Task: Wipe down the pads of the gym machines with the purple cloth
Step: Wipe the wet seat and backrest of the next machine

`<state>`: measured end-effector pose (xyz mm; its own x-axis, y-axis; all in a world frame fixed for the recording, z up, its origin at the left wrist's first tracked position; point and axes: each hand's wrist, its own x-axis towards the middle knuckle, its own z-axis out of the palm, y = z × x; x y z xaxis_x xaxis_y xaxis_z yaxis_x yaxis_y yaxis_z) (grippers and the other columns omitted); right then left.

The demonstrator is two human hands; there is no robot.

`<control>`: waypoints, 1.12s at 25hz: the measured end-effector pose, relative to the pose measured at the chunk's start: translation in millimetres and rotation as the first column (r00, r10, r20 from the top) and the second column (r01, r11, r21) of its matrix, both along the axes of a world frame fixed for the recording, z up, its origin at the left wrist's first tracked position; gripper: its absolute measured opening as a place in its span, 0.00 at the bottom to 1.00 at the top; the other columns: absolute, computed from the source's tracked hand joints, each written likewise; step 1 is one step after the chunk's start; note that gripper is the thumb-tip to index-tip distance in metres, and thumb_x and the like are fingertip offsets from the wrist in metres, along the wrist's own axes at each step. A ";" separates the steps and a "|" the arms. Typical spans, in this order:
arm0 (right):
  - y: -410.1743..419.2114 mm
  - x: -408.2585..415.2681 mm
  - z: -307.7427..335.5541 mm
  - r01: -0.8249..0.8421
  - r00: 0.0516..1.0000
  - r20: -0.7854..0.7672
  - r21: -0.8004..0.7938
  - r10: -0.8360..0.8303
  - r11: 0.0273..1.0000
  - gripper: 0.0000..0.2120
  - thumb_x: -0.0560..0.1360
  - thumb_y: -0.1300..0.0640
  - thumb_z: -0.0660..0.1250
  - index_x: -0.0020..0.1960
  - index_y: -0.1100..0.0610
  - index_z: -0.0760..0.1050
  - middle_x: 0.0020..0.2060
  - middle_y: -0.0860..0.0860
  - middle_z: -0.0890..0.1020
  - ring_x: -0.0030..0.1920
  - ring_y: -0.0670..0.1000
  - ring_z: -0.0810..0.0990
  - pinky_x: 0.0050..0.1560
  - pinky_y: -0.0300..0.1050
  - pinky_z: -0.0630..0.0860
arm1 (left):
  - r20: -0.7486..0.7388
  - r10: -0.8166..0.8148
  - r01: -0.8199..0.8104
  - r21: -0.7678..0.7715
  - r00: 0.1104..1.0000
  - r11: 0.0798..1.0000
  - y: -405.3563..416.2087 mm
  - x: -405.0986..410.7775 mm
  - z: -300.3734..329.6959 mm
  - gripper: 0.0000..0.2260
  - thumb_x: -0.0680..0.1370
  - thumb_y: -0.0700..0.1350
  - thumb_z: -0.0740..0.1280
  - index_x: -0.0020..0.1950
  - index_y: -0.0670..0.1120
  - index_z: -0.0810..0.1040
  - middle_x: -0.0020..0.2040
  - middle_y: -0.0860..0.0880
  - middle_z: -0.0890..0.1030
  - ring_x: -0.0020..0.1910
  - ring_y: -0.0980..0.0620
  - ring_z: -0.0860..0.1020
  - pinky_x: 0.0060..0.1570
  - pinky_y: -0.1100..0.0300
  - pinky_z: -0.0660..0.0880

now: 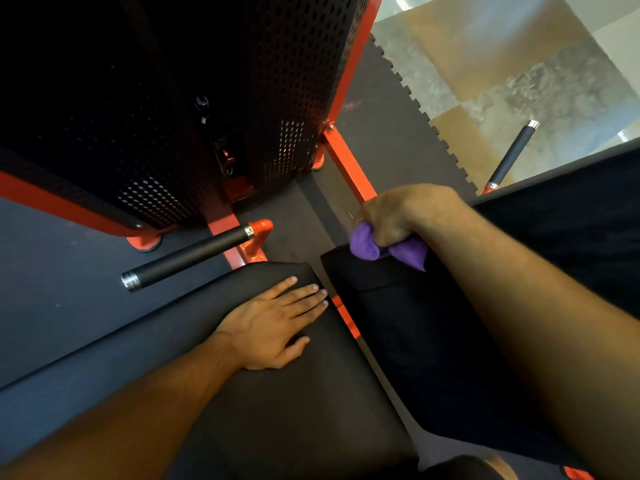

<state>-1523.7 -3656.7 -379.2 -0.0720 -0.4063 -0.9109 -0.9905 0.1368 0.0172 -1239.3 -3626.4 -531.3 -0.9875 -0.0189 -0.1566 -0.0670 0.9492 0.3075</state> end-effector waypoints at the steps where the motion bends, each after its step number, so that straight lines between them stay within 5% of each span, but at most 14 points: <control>1: -1.4 7.6 -11.0 -0.004 1.000 0.001 -0.007 0.004 1.000 0.16 0.74 0.57 0.68 0.62 0.52 0.79 0.56 0.52 0.82 0.54 0.56 0.81 0.57 0.51 0.79 | 0.003 0.001 -0.001 -0.004 1.000 1.000 -1.0 0.1 -0.1 0.31 0.84 0.60 0.54 0.84 0.47 0.59 0.83 0.47 0.60 0.83 0.50 0.54 0.81 0.45 0.46; 5: -13.3 36.0 -71.8 -0.012 0.998 0.060 -0.007 0.012 1.000 0.16 0.75 0.53 0.69 0.62 0.53 0.80 0.58 0.53 0.83 0.49 0.54 0.80 0.46 0.45 0.76 | -0.022 0.003 -0.003 -0.021 1.000 1.000 -1.4 1.5 -3.0 0.30 0.84 0.59 0.55 0.83 0.47 0.59 0.83 0.47 0.61 0.83 0.50 0.54 0.81 0.45 0.47; 9: -10.5 57.3 -110.5 -0.135 0.991 0.006 -0.079 0.136 0.988 0.20 0.76 0.50 0.70 0.67 0.54 0.75 0.63 0.54 0.79 0.62 0.57 0.78 0.62 0.55 0.75 | -0.021 -0.001 0.001 -0.021 1.000 1.000 -2.6 0.2 -8.8 0.30 0.83 0.59 0.55 0.83 0.47 0.60 0.83 0.47 0.60 0.83 0.49 0.55 0.80 0.44 0.48; 19: 48.4 77.2 -70.8 -0.504 0.863 -0.207 -0.357 0.460 0.786 0.16 0.82 0.52 0.61 0.68 0.52 0.75 0.68 0.54 0.77 0.70 0.58 0.73 0.71 0.56 0.68 | 0.005 -0.024 0.024 -0.015 1.000 1.000 -10.9 -3.0 -5.2 0.30 0.81 0.56 0.58 0.83 0.47 0.62 0.81 0.47 0.66 0.82 0.49 0.59 0.82 0.43 0.49; 21: 70.5 75.9 -62.1 -0.689 0.722 -0.312 -0.250 0.618 0.680 0.21 0.83 0.50 0.58 0.75 0.51 0.69 0.77 0.54 0.68 0.79 0.59 0.60 0.78 0.67 0.47 | -0.001 -0.012 0.012 -0.019 1.000 1.000 -7.2 -0.3 -6.2 0.30 0.81 0.55 0.58 0.83 0.47 0.61 0.81 0.48 0.65 0.82 0.50 0.58 0.82 0.43 0.50; 23: 84.7 81.1 -69.1 -0.807 0.566 -0.387 -0.079 0.728 0.585 0.25 0.84 0.46 0.54 0.80 0.51 0.61 0.81 0.56 0.57 0.81 0.63 0.47 0.73 0.75 0.34 | -0.021 -0.019 0.019 -0.023 1.000 1.000 -9.5 -0.3 -7.1 0.31 0.81 0.55 0.58 0.83 0.48 0.61 0.82 0.49 0.64 0.83 0.51 0.57 0.82 0.44 0.50; 26: 86.8 90.8 -98.5 -0.767 0.581 -0.441 -0.015 0.684 0.642 0.27 0.85 0.46 0.49 0.81 0.55 0.56 0.82 0.58 0.53 0.81 0.63 0.47 0.76 0.71 0.39 | -0.083 -0.014 0.009 -0.054 0.996 0.998 -6.9 -0.8 -12.6 0.30 0.80 0.55 0.56 0.82 0.47 0.64 0.81 0.49 0.66 0.82 0.51 0.59 0.82 0.44 0.51; 28: 107.8 93.1 -102.3 -0.760 0.623 -0.409 -0.112 0.667 0.640 0.26 0.86 0.50 0.50 0.81 0.58 0.56 0.81 0.57 0.56 0.81 0.59 0.50 0.78 0.64 0.40 | -0.075 -0.017 0.014 -0.034 0.997 0.999 -7.8 -1.8 -11.2 0.30 0.80 0.56 0.55 0.82 0.46 0.65 0.81 0.48 0.66 0.82 0.51 0.60 0.81 0.45 0.52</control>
